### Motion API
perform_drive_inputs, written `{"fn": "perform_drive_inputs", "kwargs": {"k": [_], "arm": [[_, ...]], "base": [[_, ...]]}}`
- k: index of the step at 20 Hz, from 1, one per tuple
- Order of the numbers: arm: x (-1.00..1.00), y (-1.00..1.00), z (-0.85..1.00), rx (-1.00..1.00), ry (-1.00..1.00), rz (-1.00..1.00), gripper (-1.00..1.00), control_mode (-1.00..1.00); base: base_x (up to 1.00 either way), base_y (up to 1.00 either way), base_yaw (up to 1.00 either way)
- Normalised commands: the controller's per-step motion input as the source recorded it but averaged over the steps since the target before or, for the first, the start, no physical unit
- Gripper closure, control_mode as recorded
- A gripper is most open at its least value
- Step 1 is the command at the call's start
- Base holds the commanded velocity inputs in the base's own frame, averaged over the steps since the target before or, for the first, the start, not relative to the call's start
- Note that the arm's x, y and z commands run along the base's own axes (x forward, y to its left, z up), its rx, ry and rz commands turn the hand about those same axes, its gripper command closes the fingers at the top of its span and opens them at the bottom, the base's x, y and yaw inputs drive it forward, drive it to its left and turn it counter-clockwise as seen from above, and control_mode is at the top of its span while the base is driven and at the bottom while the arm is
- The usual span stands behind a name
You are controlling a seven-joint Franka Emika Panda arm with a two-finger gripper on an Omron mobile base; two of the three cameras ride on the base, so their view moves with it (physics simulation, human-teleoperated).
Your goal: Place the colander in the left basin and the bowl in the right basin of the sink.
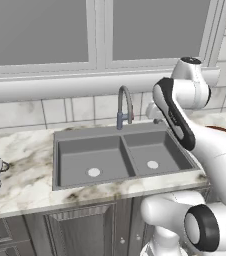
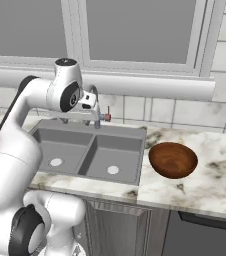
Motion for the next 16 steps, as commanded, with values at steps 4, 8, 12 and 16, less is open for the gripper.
{"fn": "perform_drive_inputs", "kwargs": {"k": [4,8,12,16], "arm": [[-0.06,-0.64,-0.01,0.00,-0.11,0.00,-1.00,-1.00],[-0.03,-0.64,-0.09,0.00,-0.11,0.00,-1.00,-1.00],[0.00,-0.56,-0.17,0.00,-0.11,0.00,-1.00,-1.00],[0.00,-0.50,-0.23,-0.01,-0.10,0.00,-1.00,-1.00]], "base": [[0.00,0.00,0.00],[0.00,0.00,0.00],[0.00,0.00,0.00],[0.00,0.00,0.00]]}}
